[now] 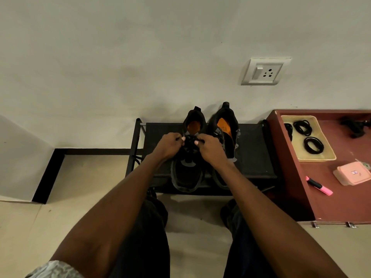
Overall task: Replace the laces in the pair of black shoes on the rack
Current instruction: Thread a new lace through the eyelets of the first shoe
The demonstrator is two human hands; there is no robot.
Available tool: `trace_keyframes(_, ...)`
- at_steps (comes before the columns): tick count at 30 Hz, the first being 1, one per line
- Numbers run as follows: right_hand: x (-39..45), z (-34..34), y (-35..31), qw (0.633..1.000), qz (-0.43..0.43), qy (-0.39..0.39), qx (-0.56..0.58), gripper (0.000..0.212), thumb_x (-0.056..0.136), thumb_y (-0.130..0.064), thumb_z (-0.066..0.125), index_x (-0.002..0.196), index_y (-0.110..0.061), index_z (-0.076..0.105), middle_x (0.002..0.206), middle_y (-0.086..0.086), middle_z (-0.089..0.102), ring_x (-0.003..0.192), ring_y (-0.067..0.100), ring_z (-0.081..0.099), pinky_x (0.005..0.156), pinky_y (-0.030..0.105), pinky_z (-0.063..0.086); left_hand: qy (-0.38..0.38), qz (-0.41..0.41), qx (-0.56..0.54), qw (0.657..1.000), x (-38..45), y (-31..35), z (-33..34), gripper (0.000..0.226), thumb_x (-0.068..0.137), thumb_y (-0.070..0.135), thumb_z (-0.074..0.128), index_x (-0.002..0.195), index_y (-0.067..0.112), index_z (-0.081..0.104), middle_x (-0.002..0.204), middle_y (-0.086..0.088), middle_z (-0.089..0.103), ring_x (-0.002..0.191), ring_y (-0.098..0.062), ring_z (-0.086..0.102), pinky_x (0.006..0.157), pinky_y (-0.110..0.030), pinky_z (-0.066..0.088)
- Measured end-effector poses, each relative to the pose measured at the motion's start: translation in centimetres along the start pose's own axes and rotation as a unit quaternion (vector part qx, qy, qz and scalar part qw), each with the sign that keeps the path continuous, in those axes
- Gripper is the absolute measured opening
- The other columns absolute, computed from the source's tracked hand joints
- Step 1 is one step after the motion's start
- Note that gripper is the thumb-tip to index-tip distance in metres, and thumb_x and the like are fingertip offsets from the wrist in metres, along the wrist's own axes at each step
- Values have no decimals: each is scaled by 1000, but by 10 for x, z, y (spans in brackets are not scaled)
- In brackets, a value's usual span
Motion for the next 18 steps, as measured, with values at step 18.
trace_keyframes(18,19,-6,33,917,100,39,384,27,93,-17,67,71,-5,60,64,5,56,62,17,54,69,33,49,93,-83,-385,914,5,-40,-2,18,90,15,60,73,10,66,69,-4,60,67,-15,53,68,-32,43)
Point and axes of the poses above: each hand's wrist, its own x-axis towards the middle knuckle, its own z-axis out of the palm, y = z × x, the point moved 9 cm from there along x, towards the middle knuckle
